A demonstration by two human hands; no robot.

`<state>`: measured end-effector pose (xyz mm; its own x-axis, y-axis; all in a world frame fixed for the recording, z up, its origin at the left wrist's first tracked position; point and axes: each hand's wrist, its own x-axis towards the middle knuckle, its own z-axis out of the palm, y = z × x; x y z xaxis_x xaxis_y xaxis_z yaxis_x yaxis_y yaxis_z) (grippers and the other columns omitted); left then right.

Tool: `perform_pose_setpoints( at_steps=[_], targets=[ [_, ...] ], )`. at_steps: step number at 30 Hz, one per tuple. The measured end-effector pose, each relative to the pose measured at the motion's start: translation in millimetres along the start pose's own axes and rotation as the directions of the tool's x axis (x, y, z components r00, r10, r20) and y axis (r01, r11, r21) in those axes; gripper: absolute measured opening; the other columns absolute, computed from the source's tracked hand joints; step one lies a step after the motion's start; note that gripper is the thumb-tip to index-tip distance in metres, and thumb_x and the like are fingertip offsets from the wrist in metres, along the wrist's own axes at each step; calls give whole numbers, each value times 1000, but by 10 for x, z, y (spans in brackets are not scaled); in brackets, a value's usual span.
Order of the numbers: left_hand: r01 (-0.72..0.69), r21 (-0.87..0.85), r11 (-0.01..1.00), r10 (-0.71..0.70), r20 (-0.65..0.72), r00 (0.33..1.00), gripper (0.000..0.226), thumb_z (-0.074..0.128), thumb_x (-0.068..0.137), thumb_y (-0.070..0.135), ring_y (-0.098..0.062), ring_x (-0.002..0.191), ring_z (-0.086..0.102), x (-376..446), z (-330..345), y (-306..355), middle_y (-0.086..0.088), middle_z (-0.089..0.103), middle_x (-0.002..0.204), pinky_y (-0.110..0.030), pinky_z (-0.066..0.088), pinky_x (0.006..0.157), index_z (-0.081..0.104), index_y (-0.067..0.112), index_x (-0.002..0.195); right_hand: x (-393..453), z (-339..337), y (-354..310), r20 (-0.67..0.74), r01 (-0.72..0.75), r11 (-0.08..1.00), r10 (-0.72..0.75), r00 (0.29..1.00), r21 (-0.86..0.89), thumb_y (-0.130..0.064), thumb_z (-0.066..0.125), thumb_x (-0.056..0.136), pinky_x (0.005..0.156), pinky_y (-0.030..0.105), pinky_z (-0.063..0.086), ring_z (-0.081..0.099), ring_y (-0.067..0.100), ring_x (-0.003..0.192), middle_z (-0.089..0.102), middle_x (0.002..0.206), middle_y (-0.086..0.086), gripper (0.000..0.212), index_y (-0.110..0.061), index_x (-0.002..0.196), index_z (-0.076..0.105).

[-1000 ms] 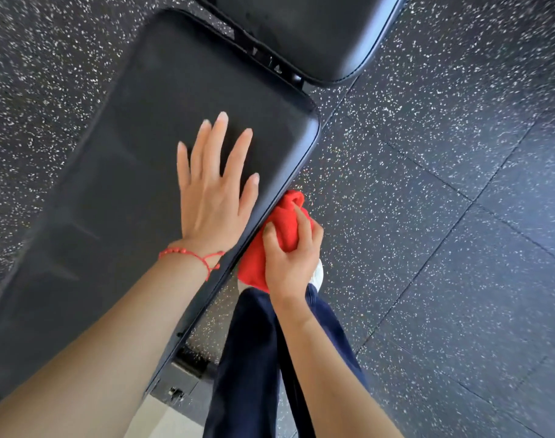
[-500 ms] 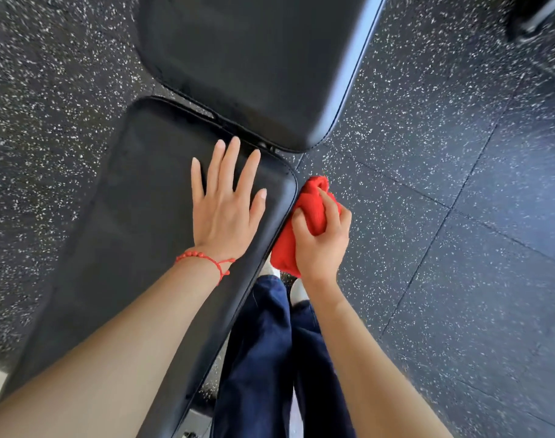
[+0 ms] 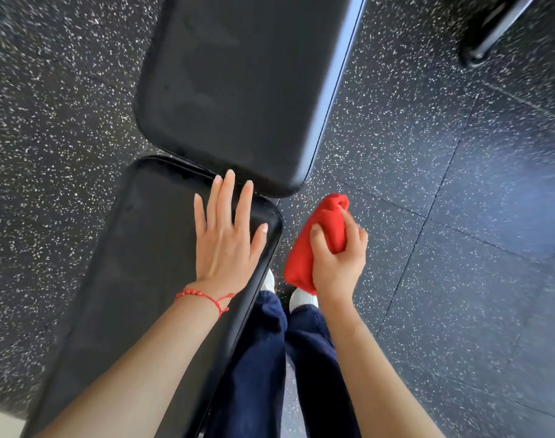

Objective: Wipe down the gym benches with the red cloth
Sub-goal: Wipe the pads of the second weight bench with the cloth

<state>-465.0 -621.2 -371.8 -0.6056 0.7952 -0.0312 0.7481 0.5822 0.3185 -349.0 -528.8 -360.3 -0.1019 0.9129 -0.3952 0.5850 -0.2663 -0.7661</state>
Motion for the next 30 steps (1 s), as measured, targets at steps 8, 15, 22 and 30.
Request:
perform_pose_setpoints(
  at_steps=[8,15,22,30],
  targets=[
    [-88,10,996,88,-57,994,58,38,92,32,-39,137,18,764,-176,161,-25,24,148,-56,13,108,31,4,142,628,91,-474,-26,59,996,-57,998,70,-23,68,78,84,11,31,50,7,97,53,112,0,41,-28,117,57],
    [-83,65,994,87,-66,994,59,38,93,32,-37,138,18,1238,-129,239,-23,22,150,-56,14,109,27,6,145,837,113,-573,111,60,995,-69,991,83,-22,69,77,76,-6,26,49,2,93,53,108,-4,39,-30,114,58],
    [-51,108,993,58,-59,997,59,37,93,30,-36,138,17,1218,-113,264,-24,22,150,-55,14,110,24,6,144,1325,109,-1120,52,148,982,-154,987,115,-20,71,76,79,-4,27,48,1,92,52,107,-4,40,-29,114,59],
    [21,7,1000,-20,-95,995,57,40,91,30,-36,138,18,1358,-240,444,-23,25,148,-54,12,110,27,6,141,1399,79,-1212,90,276,958,-283,955,81,-26,66,73,88,0,27,46,1,101,49,114,1,45,-24,117,57]
  ],
)
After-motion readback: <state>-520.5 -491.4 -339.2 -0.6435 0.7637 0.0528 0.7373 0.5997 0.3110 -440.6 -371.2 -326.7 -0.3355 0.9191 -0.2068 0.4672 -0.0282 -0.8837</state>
